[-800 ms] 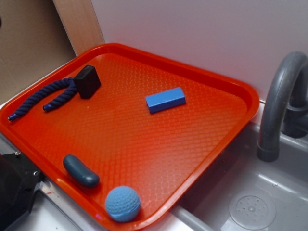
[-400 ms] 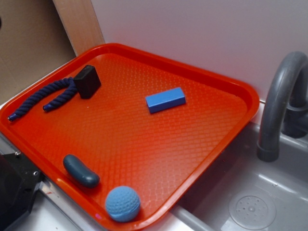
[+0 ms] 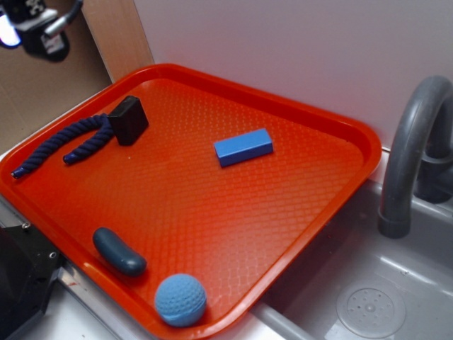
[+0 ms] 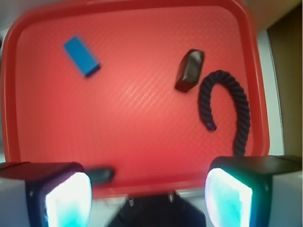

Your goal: Grab the black box.

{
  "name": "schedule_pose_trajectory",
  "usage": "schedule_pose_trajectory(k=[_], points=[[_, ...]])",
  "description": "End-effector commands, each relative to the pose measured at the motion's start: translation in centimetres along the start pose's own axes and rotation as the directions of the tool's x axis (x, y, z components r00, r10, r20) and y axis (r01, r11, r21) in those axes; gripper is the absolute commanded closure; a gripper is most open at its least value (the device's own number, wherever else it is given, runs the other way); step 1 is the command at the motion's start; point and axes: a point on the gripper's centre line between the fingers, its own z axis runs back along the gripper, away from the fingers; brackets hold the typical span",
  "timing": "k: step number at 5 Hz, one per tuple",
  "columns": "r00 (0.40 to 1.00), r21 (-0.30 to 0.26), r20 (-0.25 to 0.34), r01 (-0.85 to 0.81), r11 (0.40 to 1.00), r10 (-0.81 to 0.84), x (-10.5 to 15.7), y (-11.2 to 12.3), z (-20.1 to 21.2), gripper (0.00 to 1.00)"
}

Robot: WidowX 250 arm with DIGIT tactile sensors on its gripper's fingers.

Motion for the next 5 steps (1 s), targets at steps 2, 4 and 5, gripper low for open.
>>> schedule_pose_trajectory(k=[2, 4, 5], points=[[0.964, -0.03, 0.135, -0.225, 0.974, 0.227, 7.0, 4.4, -9.5, 0.0], [0.993, 0.031, 0.027, -0.115, 0.993, 0.115, 7.4, 4.3, -15.2, 1.0], [0.993, 0.048, 0.021, -0.12, 0.992, 0.119, 7.2, 4.1, -14.8, 1.0]])
